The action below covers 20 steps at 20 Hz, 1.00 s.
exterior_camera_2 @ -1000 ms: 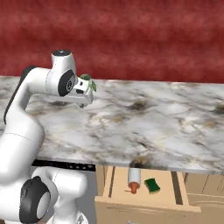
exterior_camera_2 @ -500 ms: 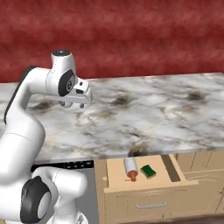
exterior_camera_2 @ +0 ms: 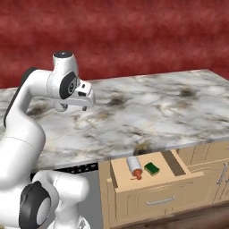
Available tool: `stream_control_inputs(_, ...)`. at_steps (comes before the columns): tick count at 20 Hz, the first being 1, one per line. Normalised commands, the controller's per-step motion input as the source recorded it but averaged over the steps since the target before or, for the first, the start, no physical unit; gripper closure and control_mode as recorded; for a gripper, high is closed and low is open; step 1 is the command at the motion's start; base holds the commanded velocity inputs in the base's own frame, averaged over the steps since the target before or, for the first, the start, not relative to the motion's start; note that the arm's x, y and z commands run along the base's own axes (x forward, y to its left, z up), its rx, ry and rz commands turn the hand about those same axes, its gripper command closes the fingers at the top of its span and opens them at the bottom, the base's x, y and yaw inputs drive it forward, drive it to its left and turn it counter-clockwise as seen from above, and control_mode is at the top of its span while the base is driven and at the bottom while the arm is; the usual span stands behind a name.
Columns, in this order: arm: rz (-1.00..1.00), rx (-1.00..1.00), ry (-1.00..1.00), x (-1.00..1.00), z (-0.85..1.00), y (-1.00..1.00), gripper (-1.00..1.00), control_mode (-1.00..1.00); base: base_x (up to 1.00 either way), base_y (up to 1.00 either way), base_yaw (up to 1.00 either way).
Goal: Restock the sink supplies by placing the sponge and soap dispenser on the counter and next to the sink. Make sure the soap dispenser is upright.
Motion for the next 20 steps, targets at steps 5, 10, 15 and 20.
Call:
stream_control_inputs(5, 0.0, 0.0, 0.0, 0.0, 0.0, 0.0, -1.0, 1.0, 0.27, 0.38, -0.24)
stream_control_inputs(10, 0.0, 0.0, 0.0, 0.0, 0.0, 0.0, -1.0, 1.0, 0.11, 0.0, -0.13)
stream_control_inputs(15, 0.0, 0.0, 0.0, 0.0, 0.0, 0.0, -1.0, 1.0, 0.12, -0.02, -0.09)
stream_control_inputs(20, -0.02, 0.02, 0.0, 0.09, -0.06, -0.04, -1.0, -1.0, 0.13, 0.0, -0.05)
